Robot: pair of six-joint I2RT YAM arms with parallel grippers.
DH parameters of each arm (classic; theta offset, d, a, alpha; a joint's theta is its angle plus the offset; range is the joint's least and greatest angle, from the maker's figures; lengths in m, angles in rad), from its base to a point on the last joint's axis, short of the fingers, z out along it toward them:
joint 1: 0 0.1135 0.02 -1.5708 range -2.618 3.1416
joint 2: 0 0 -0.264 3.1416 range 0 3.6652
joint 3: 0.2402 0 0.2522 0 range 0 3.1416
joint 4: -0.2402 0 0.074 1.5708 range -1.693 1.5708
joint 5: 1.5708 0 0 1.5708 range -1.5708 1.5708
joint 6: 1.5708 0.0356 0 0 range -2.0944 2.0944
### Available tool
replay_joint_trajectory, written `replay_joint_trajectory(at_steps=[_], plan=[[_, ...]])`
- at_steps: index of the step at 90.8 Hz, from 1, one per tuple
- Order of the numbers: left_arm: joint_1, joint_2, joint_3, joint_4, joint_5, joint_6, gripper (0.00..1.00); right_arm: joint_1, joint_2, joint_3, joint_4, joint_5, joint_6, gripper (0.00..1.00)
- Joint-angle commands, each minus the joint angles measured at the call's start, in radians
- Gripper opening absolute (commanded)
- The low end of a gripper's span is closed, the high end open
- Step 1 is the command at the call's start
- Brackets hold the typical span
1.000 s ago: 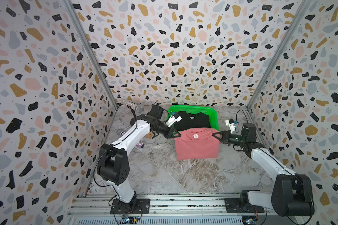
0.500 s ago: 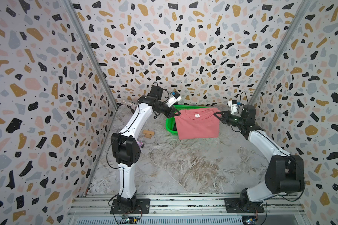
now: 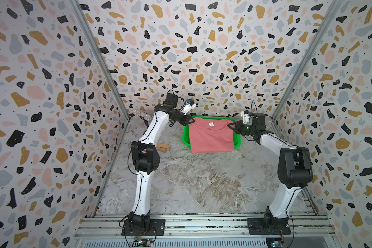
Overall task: Put the folded t-shirts into the basket
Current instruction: Place the T-shirt in the bin.
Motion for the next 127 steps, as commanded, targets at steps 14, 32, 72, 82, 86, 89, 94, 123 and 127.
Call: replay_joint_trajectory(at_steps=[14, 32, 72, 82, 86, 89, 94, 123, 127], plan=[[0.014, 0.1, 0.064, 0.147, 0.01, -0.001, 0.0, 0.006, 0.063, 0.055, 0.055, 0.066, 0.02, 0.0], [0.014, 0.181, 0.132, 0.24, 0.022, -0.046, 0.0, 0.007, 0.113, 0.101, 0.028, 0.081, 0.001, 0.0], [0.013, 0.256, 0.127, 0.375, 0.047, -0.146, 0.0, 0.001, 0.197, 0.184, -0.008, 0.085, -0.018, 0.0], [0.013, 0.258, 0.127, 0.404, 0.008, -0.173, 0.0, -0.004, 0.198, 0.186, -0.014, 0.09, -0.018, 0.0], [0.013, 0.26, 0.127, 0.414, 0.006, -0.186, 0.01, -0.005, 0.196, 0.185, -0.014, 0.091, -0.019, 0.0], [0.012, 0.262, 0.127, 0.418, 0.004, -0.191, 0.03, -0.005, 0.192, 0.184, -0.014, 0.095, -0.022, 0.0], [0.008, 0.265, 0.126, 0.421, 0.002, -0.194, 0.11, -0.006, 0.183, 0.181, -0.019, 0.102, -0.03, 0.01], [-0.007, 0.24, 0.153, 0.373, -0.074, -0.214, 0.79, -0.024, 0.1, 0.163, -0.088, 0.167, -0.062, 0.53], [-0.007, 0.216, 0.153, 0.339, -0.08, -0.21, 0.8, -0.023, 0.081, 0.166, -0.115, 0.167, -0.079, 0.55]])
